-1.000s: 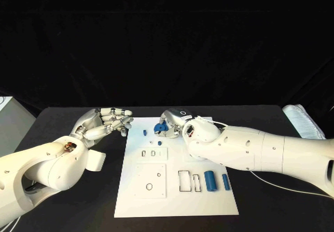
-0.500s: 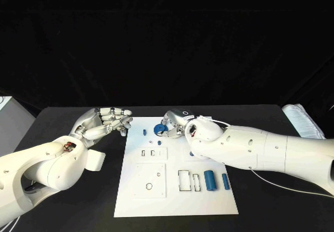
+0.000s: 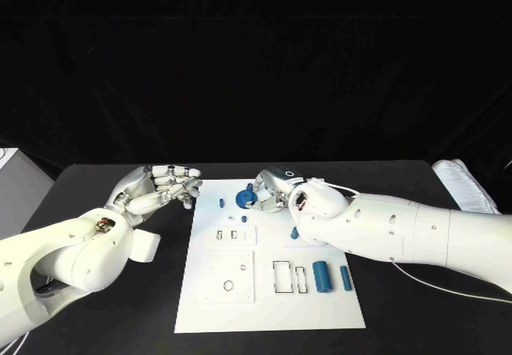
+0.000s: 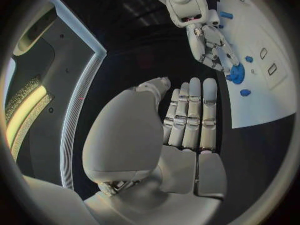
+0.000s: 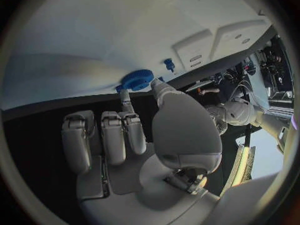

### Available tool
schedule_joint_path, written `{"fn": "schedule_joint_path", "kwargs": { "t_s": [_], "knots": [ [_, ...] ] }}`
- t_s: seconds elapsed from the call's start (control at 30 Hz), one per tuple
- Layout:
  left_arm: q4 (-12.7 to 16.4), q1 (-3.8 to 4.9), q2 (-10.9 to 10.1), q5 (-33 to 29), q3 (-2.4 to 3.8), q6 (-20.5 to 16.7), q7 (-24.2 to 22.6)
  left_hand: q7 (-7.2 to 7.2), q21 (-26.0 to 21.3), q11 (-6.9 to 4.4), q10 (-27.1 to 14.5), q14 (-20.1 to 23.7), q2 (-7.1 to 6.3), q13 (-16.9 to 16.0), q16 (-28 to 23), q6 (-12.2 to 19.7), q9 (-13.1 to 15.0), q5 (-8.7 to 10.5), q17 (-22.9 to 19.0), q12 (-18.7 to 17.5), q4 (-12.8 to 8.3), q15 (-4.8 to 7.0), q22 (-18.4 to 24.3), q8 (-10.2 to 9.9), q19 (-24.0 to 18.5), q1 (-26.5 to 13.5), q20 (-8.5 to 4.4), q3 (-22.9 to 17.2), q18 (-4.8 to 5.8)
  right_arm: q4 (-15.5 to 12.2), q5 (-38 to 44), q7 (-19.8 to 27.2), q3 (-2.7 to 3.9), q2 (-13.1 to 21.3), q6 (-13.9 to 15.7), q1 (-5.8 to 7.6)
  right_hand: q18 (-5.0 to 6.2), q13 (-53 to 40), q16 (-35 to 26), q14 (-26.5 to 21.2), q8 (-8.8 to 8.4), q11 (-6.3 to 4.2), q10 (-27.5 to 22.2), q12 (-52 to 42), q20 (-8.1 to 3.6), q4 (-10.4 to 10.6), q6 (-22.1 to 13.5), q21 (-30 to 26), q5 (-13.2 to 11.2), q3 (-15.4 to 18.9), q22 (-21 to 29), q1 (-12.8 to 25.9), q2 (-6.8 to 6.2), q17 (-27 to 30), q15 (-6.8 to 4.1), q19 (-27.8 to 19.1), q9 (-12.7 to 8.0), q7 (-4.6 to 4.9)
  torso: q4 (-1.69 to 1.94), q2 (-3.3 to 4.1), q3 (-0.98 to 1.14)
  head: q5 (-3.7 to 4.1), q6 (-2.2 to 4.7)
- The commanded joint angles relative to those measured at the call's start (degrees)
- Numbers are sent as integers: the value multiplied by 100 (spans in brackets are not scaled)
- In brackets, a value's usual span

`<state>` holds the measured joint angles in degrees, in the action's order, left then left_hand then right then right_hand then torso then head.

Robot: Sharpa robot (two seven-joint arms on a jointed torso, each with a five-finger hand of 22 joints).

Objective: Assemble the parts on the task board

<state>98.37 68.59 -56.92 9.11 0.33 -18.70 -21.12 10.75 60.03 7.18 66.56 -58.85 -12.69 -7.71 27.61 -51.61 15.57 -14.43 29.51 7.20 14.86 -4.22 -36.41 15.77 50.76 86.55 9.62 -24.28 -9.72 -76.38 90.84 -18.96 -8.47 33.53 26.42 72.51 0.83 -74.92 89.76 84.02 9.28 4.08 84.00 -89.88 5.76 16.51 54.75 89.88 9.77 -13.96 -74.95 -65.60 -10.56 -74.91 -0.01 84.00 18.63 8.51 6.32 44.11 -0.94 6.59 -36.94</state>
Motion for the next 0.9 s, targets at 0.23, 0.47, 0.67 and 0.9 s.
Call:
{"fn": "schedule_joint_path", "kwargs": {
  "t_s": [0.23, 0.47, 0.67, 0.9],
  "knots": [
    [-14, 11, -14, 25, 4, 59, -36, -1, 21, 0, -43, -37, -27, -5, -19, 55, 5, 29, 5, 17, -4, 16, -5, 36, -41, -11, 5, -39, -81, -702, -700, 784, 49, 873, 1027, 122, -83, -1508, 24, 598, -22, -8, 600, -12, 11, -80, 22, 12, 77, -263, -1505, -449, -80, -1509, -8, 600, -23, 11, -38, -13, 7, 10, 50],
    [-41, 11, -16, 25, 4, 54, -43, -1, 21, 0, -43, -37, -27, -5, -19, 55, 5, 29, 5, 17, -4, 16, -5, 36, -41, -11, 5, -39, -81, -1076, -1952, 1694, 63, 1750, 497, 353, -83, -1508, 24, 598, -76, 20, 600, -12, 32, -315, 8, 12, -163, -189, -1505, -1048, -197, -1509, 15, 600, -42, 42, -104, -32, 35, 26, 96],
    [-59, 11, 18, 25, 3, 72, -44, 1, 32, 1, -46, -38, -31, -8, -24, 60, 9, 30, 10, 18, -8, 14, -12, 36, -50, -13, 6, -45, -80, -899, -2323, 2164, 58, 2281, -154, 403, -83, -1508, 24, 598, -107, -41, 600, -12, -4, -572, 16, 12, -171, -118, -1505, -1556, -278, -1509, -41, 600, -56, -36, -117, -34, 71, 87, 104],
    [-100, 10, 54, 25, 3, 90, -46, 1, 32, 1, -46, -38, -31, -8, -24, 60, 9, 30, 10, 18, -8, 14, -12, 36, -50, -13, 6, -45, -80, -474, -2363, 2351, 48, 2413, -429, 303, -83, -1508, 24, 598, -137, -86, 600, -12, -35, -631, -9, 12, -148, -92, -1505, -1673, -311, -1509, -77, 600, -69, -90, -136, -25, 116, 96, 102]
  ]
}}
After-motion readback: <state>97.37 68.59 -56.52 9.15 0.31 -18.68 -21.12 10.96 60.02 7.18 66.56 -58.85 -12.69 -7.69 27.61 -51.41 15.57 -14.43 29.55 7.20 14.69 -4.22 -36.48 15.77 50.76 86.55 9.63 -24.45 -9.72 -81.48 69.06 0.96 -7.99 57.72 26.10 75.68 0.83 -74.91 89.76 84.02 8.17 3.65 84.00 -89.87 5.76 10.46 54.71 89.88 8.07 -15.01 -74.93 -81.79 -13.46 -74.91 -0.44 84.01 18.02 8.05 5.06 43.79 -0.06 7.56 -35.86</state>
